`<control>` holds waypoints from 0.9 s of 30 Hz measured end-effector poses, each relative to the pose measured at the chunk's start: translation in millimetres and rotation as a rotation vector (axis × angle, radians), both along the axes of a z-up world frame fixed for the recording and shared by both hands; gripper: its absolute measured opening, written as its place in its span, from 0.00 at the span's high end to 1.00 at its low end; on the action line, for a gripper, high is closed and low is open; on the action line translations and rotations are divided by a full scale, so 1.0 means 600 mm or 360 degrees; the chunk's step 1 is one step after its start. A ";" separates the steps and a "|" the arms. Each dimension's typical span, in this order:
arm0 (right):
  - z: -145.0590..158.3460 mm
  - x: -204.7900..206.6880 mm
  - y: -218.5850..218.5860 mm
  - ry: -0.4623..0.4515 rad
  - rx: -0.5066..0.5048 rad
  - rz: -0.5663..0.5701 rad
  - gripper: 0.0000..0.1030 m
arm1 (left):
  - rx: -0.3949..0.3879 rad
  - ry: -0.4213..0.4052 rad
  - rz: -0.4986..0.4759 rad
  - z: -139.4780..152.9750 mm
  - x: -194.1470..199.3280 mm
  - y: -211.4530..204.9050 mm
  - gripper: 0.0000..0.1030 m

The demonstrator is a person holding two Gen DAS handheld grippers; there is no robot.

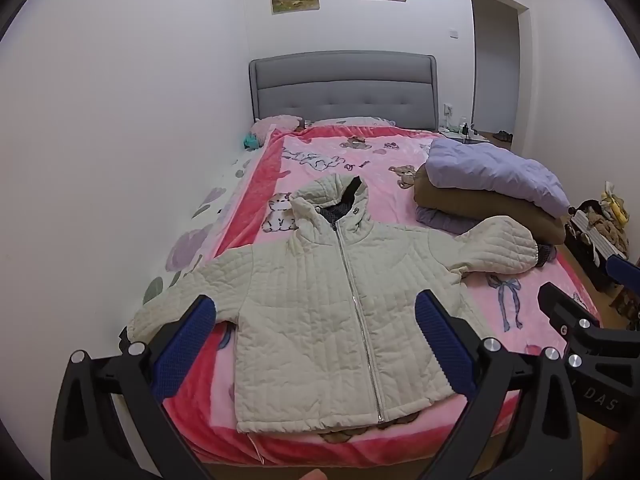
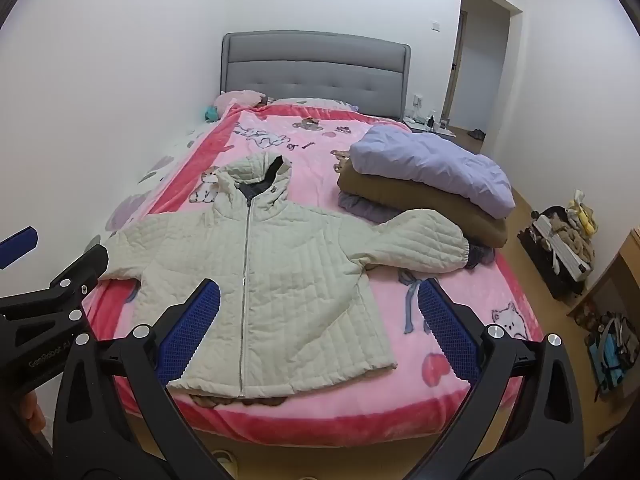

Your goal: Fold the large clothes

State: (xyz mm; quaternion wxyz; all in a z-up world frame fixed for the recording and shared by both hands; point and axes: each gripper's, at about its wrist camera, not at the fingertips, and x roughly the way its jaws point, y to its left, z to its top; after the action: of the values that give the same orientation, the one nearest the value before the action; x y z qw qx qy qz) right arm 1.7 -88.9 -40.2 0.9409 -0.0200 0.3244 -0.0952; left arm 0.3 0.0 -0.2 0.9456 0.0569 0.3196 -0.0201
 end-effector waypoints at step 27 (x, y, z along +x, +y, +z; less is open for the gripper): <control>0.001 0.003 -0.003 0.0041 0.0027 -0.0006 0.08 | 0.0005 -0.0010 0.0022 -0.002 0.003 0.015 0.05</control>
State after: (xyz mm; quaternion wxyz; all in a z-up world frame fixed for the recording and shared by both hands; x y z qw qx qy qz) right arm 3.4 -90.4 -39.7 0.9366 -0.0128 0.3372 -0.0941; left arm 2.2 8.9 -1.6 0.9466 0.0564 0.3172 -0.0130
